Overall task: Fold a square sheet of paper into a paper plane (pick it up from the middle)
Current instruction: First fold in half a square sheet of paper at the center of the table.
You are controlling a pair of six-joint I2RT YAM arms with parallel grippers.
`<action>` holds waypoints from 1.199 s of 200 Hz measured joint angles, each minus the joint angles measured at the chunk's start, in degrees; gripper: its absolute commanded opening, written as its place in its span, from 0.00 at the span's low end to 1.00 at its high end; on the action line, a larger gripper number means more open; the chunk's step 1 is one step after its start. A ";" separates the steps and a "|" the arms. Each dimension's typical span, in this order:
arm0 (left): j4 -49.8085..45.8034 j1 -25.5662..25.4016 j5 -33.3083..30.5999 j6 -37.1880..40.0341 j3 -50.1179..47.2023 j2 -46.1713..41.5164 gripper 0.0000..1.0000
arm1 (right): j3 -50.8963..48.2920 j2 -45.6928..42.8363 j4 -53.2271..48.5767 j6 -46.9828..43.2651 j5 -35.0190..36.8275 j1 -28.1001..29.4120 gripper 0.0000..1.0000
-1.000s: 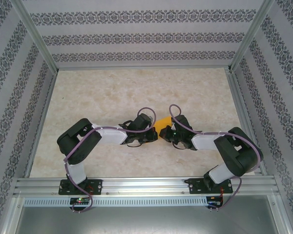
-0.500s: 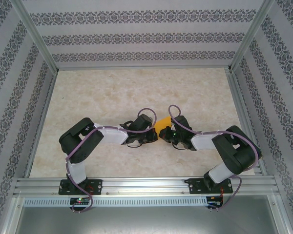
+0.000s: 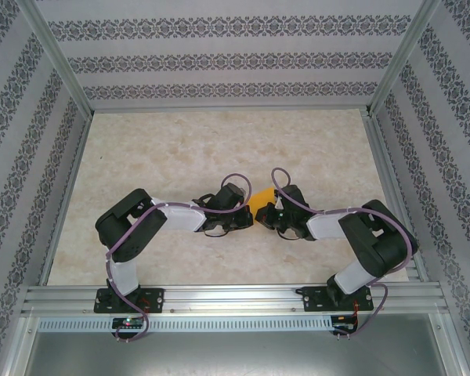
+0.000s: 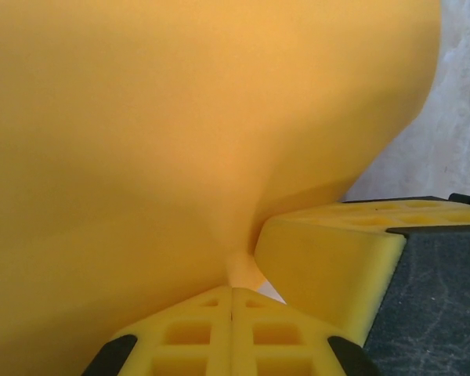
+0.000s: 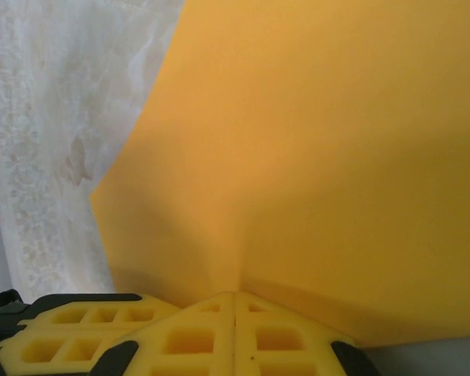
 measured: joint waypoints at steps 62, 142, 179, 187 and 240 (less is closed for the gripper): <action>-0.42 -0.02 -0.33 -1.62 -0.13 -0.11 0.00 | 0.50 0.55 -1.55 -2.73 -4.61 -6.60 0.00; -0.17 0.00 -0.83 -2.93 -0.98 -0.66 0.00 | 1.70 0.55 -4.35 -5.57 -5.51 -16.46 0.00; -0.02 0.00 -0.85 -2.93 -1.11 -0.74 0.00 | 2.08 0.68 -4.52 -7.23 -5.20 -18.91 0.00; -0.02 0.00 -0.85 -2.93 -1.11 -0.74 0.00 | 2.12 0.66 -4.52 -7.50 -5.07 -19.21 0.00; -0.33 0.00 -0.83 -2.64 -1.07 -0.96 0.00 | 1.75 -5.51 -4.83 -8.55 -2.78 -20.28 0.00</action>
